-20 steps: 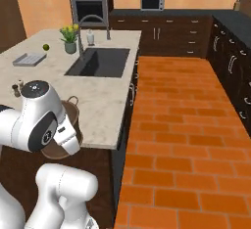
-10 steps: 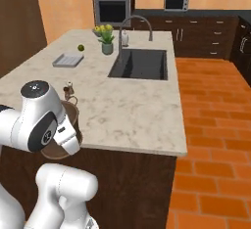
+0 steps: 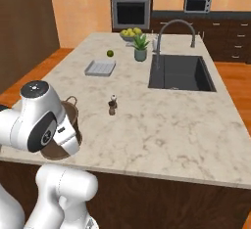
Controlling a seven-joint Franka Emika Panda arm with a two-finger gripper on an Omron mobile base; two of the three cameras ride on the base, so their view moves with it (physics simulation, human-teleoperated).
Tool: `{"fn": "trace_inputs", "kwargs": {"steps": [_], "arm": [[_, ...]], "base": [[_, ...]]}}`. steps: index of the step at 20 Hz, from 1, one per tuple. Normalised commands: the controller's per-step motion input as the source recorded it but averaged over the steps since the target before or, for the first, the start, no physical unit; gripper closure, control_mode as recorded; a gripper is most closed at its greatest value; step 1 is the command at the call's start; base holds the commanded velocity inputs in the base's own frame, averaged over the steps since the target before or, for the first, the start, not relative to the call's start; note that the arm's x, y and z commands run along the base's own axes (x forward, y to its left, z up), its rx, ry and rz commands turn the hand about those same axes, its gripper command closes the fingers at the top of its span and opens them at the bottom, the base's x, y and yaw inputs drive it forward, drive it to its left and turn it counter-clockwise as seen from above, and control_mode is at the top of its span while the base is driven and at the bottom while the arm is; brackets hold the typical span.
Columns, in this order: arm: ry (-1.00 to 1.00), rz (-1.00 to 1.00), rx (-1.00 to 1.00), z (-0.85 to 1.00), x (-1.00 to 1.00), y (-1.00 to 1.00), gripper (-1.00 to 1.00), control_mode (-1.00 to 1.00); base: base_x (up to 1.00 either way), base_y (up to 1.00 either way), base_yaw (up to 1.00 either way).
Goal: Open the cabinet, pick up the bread from the cabinet and place it in the basket. Then move the basket to the dining counter.
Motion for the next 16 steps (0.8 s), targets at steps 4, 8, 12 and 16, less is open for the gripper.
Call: {"fn": "trace_inputs", "kwargs": {"steps": [4, 8, 12, 16], "arm": [[0.0, 0.0, 0.0, 0.0, 0.0, 0.0, 1.0, 1.0], [0.0, 0.0, 0.0, 0.0, 0.0, 0.0, 1.0, 1.0], [0.0, 0.0, 0.0, 0.0, 0.0, 0.0, 1.0, 1.0], [0.13, 0.01, 0.0, 0.0, 0.96, 0.31, 1.0, -1.0]], "base": [[0.32, 0.99, 0.0], [0.37, 0.69, 0.0], [0.41, 0.09, 0.0], [0.0, 0.0, 0.0]]}}
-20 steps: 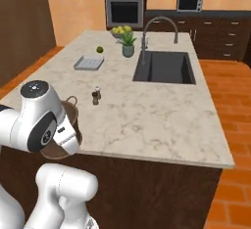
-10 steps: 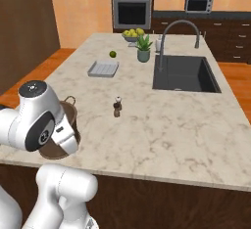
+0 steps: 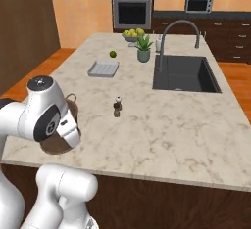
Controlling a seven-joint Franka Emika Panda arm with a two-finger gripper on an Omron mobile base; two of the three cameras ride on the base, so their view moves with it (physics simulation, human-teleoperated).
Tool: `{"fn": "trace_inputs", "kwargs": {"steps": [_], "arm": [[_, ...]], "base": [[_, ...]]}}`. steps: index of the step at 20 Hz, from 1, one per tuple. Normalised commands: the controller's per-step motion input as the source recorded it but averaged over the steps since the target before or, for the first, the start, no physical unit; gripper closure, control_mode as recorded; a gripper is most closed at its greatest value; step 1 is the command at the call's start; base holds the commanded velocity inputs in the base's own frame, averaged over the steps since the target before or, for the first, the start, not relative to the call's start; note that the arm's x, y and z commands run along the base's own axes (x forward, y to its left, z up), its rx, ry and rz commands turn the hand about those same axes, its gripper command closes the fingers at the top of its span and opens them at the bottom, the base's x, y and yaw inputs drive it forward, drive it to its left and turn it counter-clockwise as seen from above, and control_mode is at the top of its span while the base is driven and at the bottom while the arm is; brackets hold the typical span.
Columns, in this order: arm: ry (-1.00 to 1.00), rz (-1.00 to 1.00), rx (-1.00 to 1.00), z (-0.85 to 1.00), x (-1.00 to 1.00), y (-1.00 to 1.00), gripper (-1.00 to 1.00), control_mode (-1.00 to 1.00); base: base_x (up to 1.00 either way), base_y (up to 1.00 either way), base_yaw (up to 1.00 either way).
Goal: Open the cabinet, pick up the bread from the cabinet and place it in the basket. Then move the basket to the dining counter.
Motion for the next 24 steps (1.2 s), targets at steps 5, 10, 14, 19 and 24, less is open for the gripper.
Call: {"fn": "trace_inputs", "kwargs": {"steps": [5, 10, 14, 19, 24], "arm": [[0.14, 0.07, 0.04, 0.0, 1.0, 0.38, 1.0, -1.0], [0.1, 0.08, 0.03, -0.01, 1.0, 0.12, 1.0, -1.0], [0.08, 0.04, 0.06, -0.29, 1.0, 0.0, 1.0, -1.0], [0.07, 0.03, 0.1, -0.26, 1.0, 0.15, 1.0, -1.0], [0.01, 0.01, 0.01, -0.34, 0.88, 0.26, 1.0, -1.0]], "base": [[0.0, 0.0, 0.0], [0.0, 0.0, 0.0], [0.0, 0.0, 0.0], [0.0, 0.0, 0.0], [0.0, 0.0, 0.0]]}}
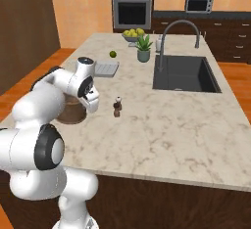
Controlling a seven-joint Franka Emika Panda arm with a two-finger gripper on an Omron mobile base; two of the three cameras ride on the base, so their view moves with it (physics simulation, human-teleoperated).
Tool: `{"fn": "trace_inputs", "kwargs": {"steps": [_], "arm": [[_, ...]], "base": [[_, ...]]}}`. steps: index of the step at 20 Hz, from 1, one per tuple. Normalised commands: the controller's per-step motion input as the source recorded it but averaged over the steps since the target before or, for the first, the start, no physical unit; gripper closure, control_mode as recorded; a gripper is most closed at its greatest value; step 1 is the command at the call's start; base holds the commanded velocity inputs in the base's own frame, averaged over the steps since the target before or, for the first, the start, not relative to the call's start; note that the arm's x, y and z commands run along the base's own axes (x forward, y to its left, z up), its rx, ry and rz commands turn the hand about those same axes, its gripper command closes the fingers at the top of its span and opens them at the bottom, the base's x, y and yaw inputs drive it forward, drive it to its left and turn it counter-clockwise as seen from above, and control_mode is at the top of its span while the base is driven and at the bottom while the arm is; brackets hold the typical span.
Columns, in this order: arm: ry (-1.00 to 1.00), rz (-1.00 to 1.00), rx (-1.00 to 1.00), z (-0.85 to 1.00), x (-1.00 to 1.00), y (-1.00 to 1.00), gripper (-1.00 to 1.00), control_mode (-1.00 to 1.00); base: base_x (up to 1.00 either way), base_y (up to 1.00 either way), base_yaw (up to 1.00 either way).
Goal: Open the cabinet, pick up the bread from the cabinet and place it in the basket. Then move the basket to the dining counter.
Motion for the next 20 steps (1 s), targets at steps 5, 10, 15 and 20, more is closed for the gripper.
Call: {"fn": "trace_inputs", "kwargs": {"steps": [5, 10, 15, 20], "arm": [[0.0, 0.0, -0.07, -0.46, 0.4, 0.34, 1.0, -1.0], [0.0, 0.0, -0.04, -0.58, 0.19, 0.12, 1.0, -1.0], [0.0, 0.0, 0.0, -0.53, 0.25, 0.04, 1.0, -1.0], [0.0, 0.0, 0.0, -0.45, 0.33, 0.07, 1.0, -1.0]], "base": [[0.0, 0.0, 0.0], [0.0, 0.0, 0.0], [0.0, 0.0, 0.0], [0.0, 0.0, 0.0]]}}
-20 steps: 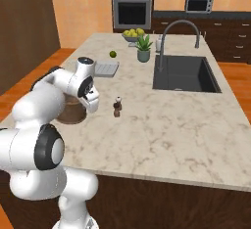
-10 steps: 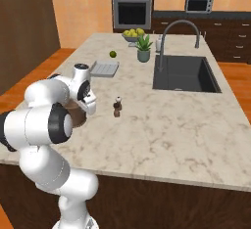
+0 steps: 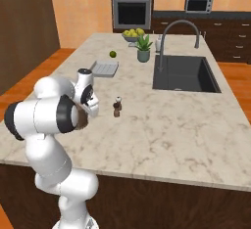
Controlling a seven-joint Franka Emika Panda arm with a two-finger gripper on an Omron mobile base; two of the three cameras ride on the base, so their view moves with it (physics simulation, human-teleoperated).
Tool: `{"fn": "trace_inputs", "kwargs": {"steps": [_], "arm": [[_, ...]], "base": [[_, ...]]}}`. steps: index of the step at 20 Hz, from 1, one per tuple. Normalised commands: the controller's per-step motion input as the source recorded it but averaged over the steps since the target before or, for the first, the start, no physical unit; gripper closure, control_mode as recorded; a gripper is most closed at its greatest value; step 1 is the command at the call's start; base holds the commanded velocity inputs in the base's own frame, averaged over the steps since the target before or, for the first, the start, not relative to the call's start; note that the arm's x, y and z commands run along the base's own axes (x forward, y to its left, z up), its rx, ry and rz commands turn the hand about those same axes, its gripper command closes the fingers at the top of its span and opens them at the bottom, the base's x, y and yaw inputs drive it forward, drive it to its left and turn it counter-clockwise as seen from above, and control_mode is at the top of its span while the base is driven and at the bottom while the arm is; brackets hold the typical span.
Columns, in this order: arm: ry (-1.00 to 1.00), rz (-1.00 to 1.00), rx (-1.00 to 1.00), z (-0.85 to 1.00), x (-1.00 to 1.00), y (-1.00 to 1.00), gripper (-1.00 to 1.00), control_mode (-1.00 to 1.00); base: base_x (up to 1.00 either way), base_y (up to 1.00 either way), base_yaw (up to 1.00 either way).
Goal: Open the cabinet, pick up the bread from the cabinet and place it in the basket. Then move the basket to the dining counter.
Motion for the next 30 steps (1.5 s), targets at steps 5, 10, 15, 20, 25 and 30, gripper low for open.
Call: {"fn": "trace_inputs", "kwargs": {"steps": [5, 10, 15, 20, 25, 30], "arm": [[0.0, 0.0, 0.0, -0.44, 0.31, 0.23, -1.0, -1.0], [0.0, 0.0, 0.0, -0.21, 0.01, 0.18, -1.0, -1.0], [-0.01, 0.0, 0.0, 0.0, -0.16, 0.14, -1.0, -1.0], [0.0, 0.0, 0.0, 0.23, -0.14, 0.07, -1.0, -1.0], [0.0, 0.0, 0.0, 0.4, -0.76, -0.08, -1.0, -1.0], [-0.01, 0.0, 0.0, 0.36, -0.92, -0.34, -1.0, -1.0]], "base": [[0.0, 0.0, 0.0], [0.0, 0.0, 0.0], [0.0, 0.0, 0.0], [0.0, 0.0, 0.0], [0.0, 0.0, 0.0], [0.0, 0.0, 0.0]]}}
